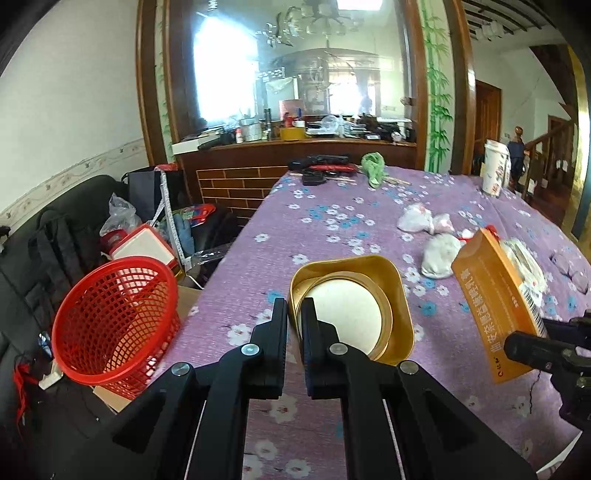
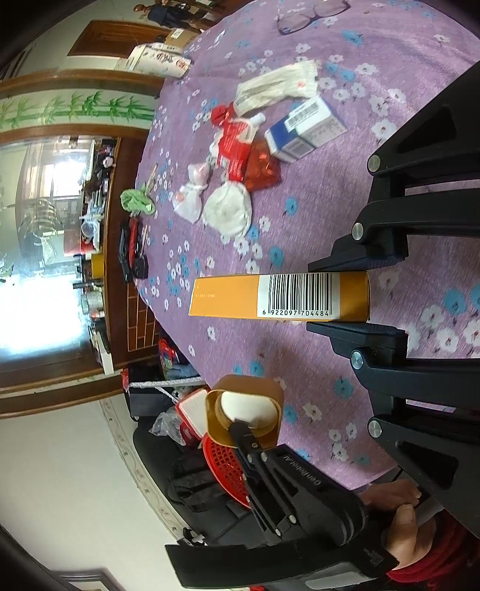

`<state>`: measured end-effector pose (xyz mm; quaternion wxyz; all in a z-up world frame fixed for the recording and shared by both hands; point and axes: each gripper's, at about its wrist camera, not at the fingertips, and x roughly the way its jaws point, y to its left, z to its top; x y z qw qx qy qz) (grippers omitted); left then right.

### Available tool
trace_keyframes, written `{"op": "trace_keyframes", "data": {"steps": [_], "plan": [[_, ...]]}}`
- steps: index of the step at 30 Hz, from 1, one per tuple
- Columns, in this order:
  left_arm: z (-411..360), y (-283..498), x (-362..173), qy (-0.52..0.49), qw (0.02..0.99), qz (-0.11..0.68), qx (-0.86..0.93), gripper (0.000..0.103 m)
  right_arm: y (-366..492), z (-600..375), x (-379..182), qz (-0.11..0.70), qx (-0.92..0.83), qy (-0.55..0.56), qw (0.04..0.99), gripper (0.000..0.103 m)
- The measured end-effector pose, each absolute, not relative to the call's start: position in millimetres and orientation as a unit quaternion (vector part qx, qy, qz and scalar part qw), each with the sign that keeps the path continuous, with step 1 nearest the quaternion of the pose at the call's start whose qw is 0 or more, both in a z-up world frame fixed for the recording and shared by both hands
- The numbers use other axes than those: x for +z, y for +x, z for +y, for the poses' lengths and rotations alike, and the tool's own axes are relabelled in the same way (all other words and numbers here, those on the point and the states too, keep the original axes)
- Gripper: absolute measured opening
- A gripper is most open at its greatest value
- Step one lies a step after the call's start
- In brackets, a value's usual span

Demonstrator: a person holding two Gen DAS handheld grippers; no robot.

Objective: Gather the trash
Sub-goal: 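Carry the tape roll with the left tool over the red wastebasket and release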

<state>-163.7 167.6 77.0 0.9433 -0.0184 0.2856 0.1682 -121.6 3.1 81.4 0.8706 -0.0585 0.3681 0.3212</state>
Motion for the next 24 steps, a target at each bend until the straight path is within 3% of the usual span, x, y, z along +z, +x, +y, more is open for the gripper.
{"op": "trace_keyframes", "data": {"steps": [13,24], "plan": [[283,-208,107,-0.081,0.925,0.248,0.275,0.007,-118,100,105,0.372,0.412,-0.081,0.828,0.025],[375,-235,87,-0.115,0.887,0.269,0.358,0.007,-119,219,114,0.387,0.491,-0.092,0.775,0.025]]}}
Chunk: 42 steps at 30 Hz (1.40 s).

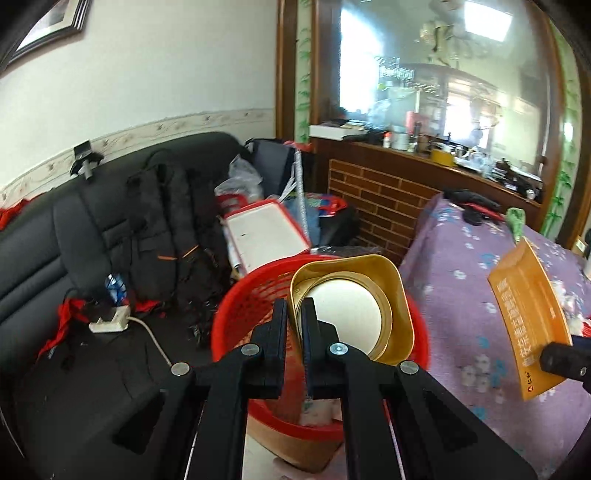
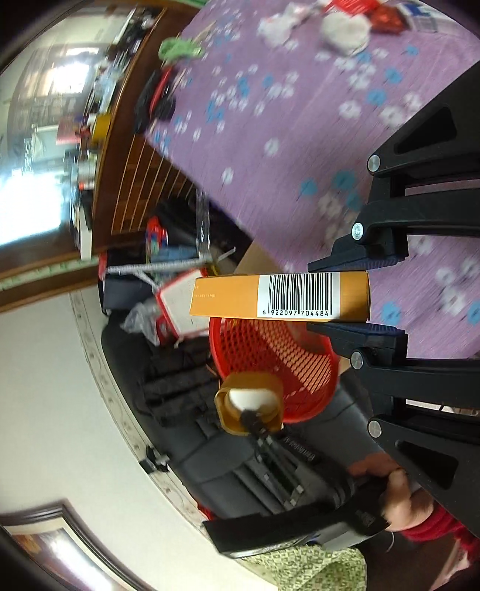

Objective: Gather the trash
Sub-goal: 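Carry the tape roll with the left tool over the red wastebasket and release, then open the right tool to drop the orange box into the wastebasket while the left tool withdraws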

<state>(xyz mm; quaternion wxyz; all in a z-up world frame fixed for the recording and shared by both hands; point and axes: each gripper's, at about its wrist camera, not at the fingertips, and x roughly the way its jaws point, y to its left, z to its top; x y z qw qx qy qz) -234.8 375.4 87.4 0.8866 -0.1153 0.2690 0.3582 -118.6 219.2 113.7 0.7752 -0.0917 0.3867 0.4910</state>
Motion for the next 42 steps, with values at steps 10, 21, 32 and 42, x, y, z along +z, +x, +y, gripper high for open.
{"op": "trace_keyframes", "data": {"steps": [10,21,32,42], "plan": [[395,-230,81,-0.123,0.878,0.277,0.371,0.012,-106,292,109,0.396,0.504,-0.093,0.762,0.027],[377,-234,90,-0.114,0.888,0.26,0.363,0.057,-107,243,120,0.366,0.487,-0.071,0.79,0.044],[302,-208,86,-0.085,0.913,0.279,0.285,0.061,-98,119,92,0.391,0.413,-0.036,0.822,0.046],[198,-162,62,-0.027,0.928,0.332,0.164,0.061,-75,-12,66,0.414,0.318,0.027,0.853,0.046]]}}
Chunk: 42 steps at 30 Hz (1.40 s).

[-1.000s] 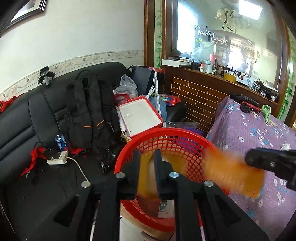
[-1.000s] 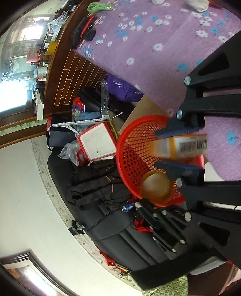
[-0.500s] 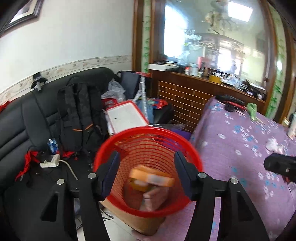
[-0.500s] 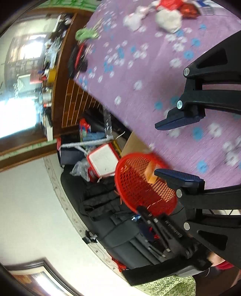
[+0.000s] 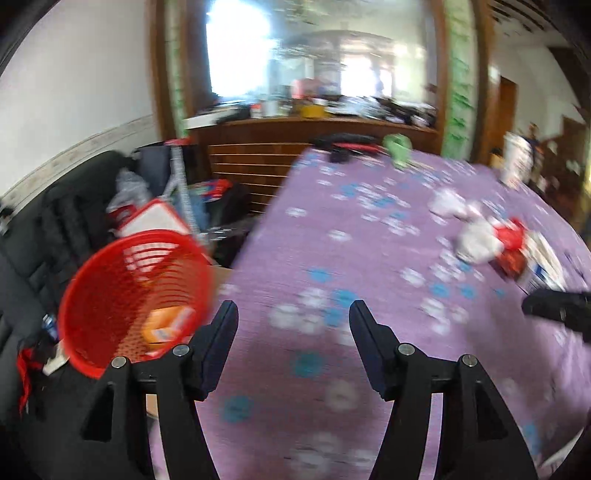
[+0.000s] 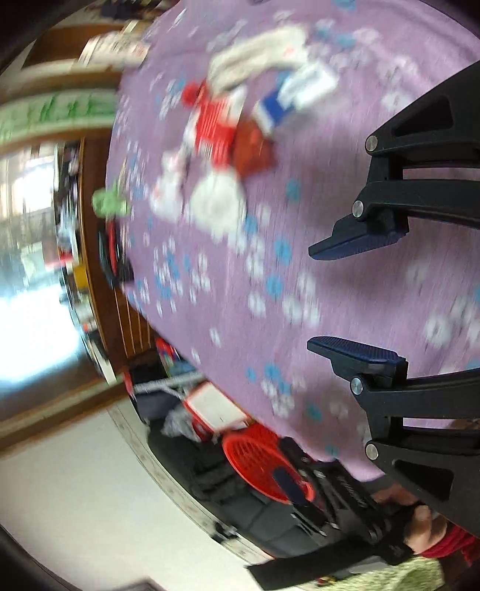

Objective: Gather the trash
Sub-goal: 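Open the right tool to drop the orange box into the wastebasket while the left tool withdraws, then grasp the beige knit sock with the left tool while the right tool grasps the blue-white medicine box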

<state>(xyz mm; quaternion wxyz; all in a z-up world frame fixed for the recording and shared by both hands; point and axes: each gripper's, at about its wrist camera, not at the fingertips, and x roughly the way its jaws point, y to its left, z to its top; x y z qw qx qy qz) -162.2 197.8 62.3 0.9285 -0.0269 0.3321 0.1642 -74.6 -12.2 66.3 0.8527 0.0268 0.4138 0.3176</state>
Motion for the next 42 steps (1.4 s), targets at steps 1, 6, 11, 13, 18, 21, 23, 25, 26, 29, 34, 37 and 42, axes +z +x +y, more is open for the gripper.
{"op": "trace_keyframes", "data": {"steps": [1,6,11,13,18,21,23,25,26,29,34,37,42], "plan": [[190,-160,61,-0.022,0.929,0.336,0.155,0.061,-73,-22,66,0.414,0.31,0.033,0.855,0.046],[144,-150,56,0.011,0.93,0.354,0.1,0.062,-55,-80,69,0.395,0.246,0.046,0.884,0.053],[115,-139,60,0.02,0.927,0.371,0.042,0.066,-28,-108,59,0.393,0.199,0.015,0.898,0.061],[107,-133,62,0.023,0.926,0.377,0.02,0.068,-18,-111,49,0.408,0.205,0.01,0.89,0.061],[93,-113,65,0.012,0.914,0.406,-0.018,0.07,-9,-105,27,0.426,0.216,-0.018,0.878,0.061],[87,-96,67,0.006,0.909,0.417,-0.023,0.07,-14,-100,22,0.418,0.219,-0.042,0.88,0.055],[82,-82,68,0.002,0.905,0.425,-0.021,0.07,-17,-97,20,0.413,0.221,-0.049,0.882,0.041],[78,-69,69,-0.003,0.903,0.429,-0.02,0.07,-16,-101,19,0.414,0.233,-0.038,0.879,0.039],[77,-64,69,-0.007,0.902,0.431,-0.018,0.07,-16,-103,20,0.413,0.239,-0.029,0.878,0.038],[68,-39,71,-0.014,0.9,0.435,-0.015,0.07,-13,-115,20,0.415,0.269,0.02,0.869,0.037],[57,-1,69,-0.021,0.895,0.446,0.003,0.07,-15,-133,22,0.405,0.285,0.077,0.865,0.037],[53,23,65,-0.032,0.89,0.454,0.013,0.07,-18,-135,24,0.398,0.284,0.082,0.868,0.037],[51,51,52,-0.04,0.882,0.468,0.029,0.07,-18,-137,26,0.392,0.285,0.088,0.87,0.037]]}}
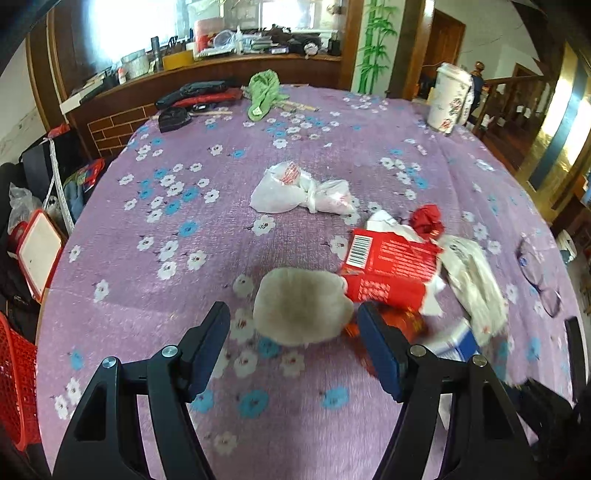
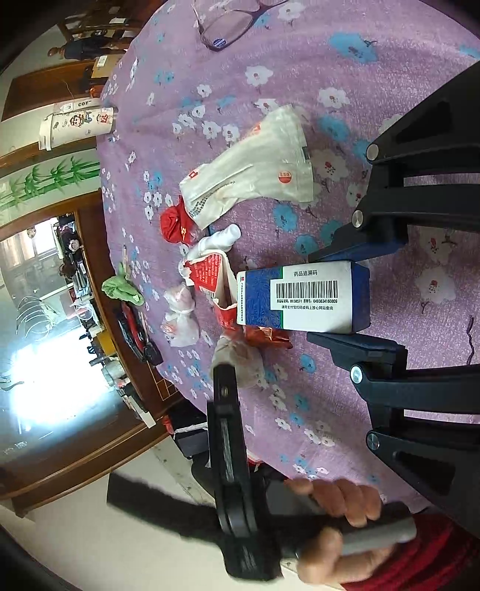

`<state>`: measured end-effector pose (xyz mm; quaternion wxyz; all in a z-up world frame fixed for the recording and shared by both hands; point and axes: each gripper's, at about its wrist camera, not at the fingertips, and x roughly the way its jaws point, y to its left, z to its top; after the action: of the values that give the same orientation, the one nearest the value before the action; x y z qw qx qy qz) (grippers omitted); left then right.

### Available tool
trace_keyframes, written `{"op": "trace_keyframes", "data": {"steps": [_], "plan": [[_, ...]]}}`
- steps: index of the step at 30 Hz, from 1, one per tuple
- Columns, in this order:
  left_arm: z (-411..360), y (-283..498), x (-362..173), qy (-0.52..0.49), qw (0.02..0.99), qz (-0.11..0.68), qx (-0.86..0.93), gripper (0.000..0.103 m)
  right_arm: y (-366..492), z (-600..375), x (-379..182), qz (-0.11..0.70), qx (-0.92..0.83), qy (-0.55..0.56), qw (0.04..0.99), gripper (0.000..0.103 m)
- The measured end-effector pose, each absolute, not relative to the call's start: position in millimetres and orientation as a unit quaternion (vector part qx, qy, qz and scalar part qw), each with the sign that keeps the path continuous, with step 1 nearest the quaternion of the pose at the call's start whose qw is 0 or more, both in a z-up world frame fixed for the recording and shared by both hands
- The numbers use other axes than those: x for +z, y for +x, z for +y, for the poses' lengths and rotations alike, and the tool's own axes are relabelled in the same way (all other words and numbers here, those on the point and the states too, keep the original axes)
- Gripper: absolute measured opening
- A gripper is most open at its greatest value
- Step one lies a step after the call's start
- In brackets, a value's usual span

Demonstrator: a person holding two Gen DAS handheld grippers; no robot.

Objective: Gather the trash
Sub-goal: 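Grasp the beige knit sock with the left tool while the right tool grasps the blue-white medicine box, then lift the sock and blue-white box and carry both toward the red wastebasket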

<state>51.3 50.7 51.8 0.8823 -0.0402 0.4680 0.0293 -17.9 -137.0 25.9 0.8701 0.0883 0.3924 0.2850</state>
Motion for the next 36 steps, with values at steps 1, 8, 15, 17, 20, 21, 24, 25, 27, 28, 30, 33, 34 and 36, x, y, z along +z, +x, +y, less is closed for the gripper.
{"op": "trace_keyframes", "data": {"steps": [1,8,15,17,20,21,24,25,27,28,30,33,34,36], "plan": [[51,57,48,-0.042,0.88,0.472,0.03,0.07,-18,-137,26,0.392,0.286,0.088,0.87,0.037],[48,75,21,-0.055,0.87,0.49,0.017,0.07,-20,-138,26,0.39,0.289,0.088,0.87,0.037],[44,65,17,-0.042,0.882,0.47,0.002,0.044,-21,-138,26,0.389,0.29,0.089,0.87,0.037],[44,55,21,-0.028,0.889,0.456,0.01,0.044,-21,-138,26,0.389,0.29,0.089,0.87,0.037],[48,38,27,-0.029,0.897,0.44,0.01,0.044,-20,-137,26,0.389,0.29,0.088,0.87,0.037],[49,31,28,-0.029,0.9,0.435,0.009,0.044,-20,-137,26,0.389,0.289,0.088,0.87,0.037],[51,11,32,-0.025,0.907,0.42,0.012,0.044,-20,-137,26,0.389,0.289,0.087,0.87,0.037],[51,6,33,-0.025,0.908,0.417,0.012,0.044,-19,-137,26,0.389,0.289,0.087,0.87,0.037],[53,-6,34,-0.026,0.911,0.411,0.012,0.044,-19,-136,26,0.389,0.289,0.087,0.87,0.037],[53,-10,35,-0.028,0.912,0.409,0.012,0.044,-19,-136,26,0.389,0.289,0.087,0.871,0.037],[54,-20,35,-0.03,0.914,0.404,0.008,0.044,-19,-136,26,0.388,0.289,0.087,0.871,0.037],[53,-30,36,-0.022,0.917,0.398,0.007,0.045,-19,-137,25,0.388,0.289,0.087,0.871,0.037],[53,-33,36,-0.02,0.917,0.398,0.006,0.045,-19,-137,25,0.388,0.289,0.086,0.871,0.037],[54,-38,35,-0.025,0.917,0.399,0.004,0.045,-18,-137,25,0.39,0.288,0.086,0.87,0.037]]}}
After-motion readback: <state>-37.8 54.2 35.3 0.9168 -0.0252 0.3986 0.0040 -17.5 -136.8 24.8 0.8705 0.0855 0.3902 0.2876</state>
